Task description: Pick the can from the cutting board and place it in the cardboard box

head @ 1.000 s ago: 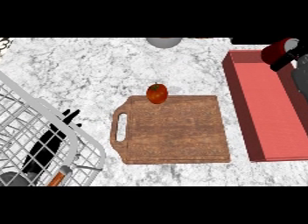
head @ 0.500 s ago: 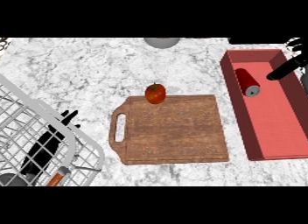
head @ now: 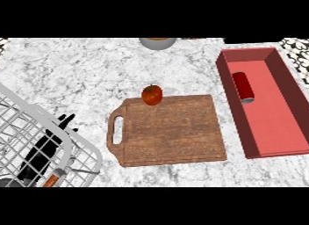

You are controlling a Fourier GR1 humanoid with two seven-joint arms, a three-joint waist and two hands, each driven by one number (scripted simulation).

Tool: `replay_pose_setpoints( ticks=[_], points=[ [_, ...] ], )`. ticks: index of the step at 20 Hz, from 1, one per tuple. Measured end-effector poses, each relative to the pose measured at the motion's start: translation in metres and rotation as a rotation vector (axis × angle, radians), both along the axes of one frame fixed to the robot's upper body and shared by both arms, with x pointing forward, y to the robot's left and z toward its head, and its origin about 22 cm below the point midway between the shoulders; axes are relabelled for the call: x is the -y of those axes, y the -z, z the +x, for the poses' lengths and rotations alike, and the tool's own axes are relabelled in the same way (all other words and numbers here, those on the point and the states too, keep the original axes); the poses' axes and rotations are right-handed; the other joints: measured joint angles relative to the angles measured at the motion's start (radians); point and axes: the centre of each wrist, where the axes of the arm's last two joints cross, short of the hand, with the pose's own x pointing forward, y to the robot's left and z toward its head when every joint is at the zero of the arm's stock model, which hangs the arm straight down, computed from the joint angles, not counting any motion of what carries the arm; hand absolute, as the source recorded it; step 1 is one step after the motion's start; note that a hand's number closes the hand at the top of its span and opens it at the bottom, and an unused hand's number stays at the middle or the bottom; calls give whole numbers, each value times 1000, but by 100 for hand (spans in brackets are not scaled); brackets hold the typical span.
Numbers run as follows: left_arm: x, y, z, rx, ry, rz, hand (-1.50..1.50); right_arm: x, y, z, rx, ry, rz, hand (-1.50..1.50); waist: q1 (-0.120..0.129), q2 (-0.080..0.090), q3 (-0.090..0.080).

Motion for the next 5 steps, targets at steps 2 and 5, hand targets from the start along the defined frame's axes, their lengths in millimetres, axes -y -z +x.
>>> replay_pose_setpoints(
  ticks=[2, 5],
  points=[
    [-1, 0, -2, 2, -6, 2, 0, 10, 2, -6, 84, 52, 65, -150, -5, 1, 1],
    [-2, -1, -3, 5, -8, 1, 0, 29, 11, -17, 178, 120, 131, -150, -8, 3, 0]
  ],
)
